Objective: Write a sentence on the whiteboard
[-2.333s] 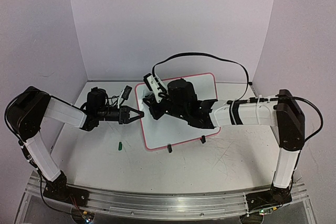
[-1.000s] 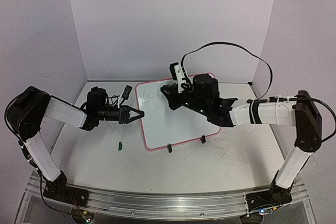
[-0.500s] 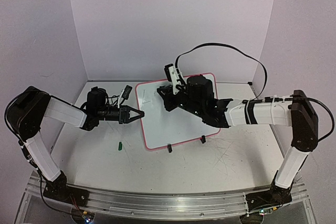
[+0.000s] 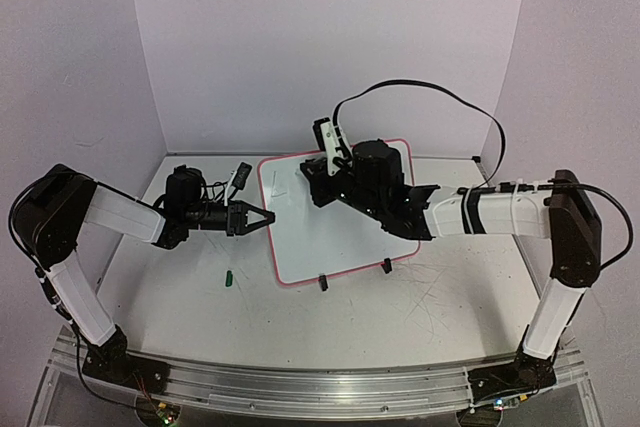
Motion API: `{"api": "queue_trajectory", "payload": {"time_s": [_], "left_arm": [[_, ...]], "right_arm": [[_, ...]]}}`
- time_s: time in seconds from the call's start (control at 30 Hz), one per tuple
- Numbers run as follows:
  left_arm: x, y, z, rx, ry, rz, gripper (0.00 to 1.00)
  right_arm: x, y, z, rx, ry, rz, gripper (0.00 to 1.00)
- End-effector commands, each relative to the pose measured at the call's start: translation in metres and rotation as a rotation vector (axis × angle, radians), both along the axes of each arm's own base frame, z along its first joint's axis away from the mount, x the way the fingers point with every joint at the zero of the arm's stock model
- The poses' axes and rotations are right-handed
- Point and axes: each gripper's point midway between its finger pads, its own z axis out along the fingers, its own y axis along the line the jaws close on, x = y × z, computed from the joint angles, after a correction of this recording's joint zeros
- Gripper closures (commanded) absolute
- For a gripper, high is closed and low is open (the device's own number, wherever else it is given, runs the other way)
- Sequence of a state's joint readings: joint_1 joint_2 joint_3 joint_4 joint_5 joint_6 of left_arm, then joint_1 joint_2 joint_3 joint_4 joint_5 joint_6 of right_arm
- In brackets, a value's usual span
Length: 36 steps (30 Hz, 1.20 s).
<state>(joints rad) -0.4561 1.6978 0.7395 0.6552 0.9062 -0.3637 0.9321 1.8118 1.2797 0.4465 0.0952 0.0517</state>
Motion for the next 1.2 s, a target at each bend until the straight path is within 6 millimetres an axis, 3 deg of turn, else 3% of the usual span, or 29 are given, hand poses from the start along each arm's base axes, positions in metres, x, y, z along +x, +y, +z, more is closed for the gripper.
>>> {"api": "queue_trajectory", "payload": {"time_s": [0.0, 0.4, 0.83, 1.17], "left_arm": [[0.009, -0.002, 0.017, -0.023, -0.054, -0.003, 1.0], [0.009, -0.002, 0.017, -0.023, -0.057, -0.003, 1.0], [0.01, -0.002, 0.018, -0.024, -0.058, -0.002, 1.0], [0.01, -0.002, 0.018, -0.024, -0.059, -0.001, 1.0]], "right_arm": [[0.007, 0.006, 0.012, 0.015, -0.03, -0.016, 1.0], [0.009, 0.011, 0.004, -0.006, -0.015, -0.007, 1.0], [-0.003, 0.019, -0.014, -0.038, 0.021, 0.033, 1.0], [-0.009, 0.015, -0.03, -0.062, 0.056, 0.03, 1.0]]}}
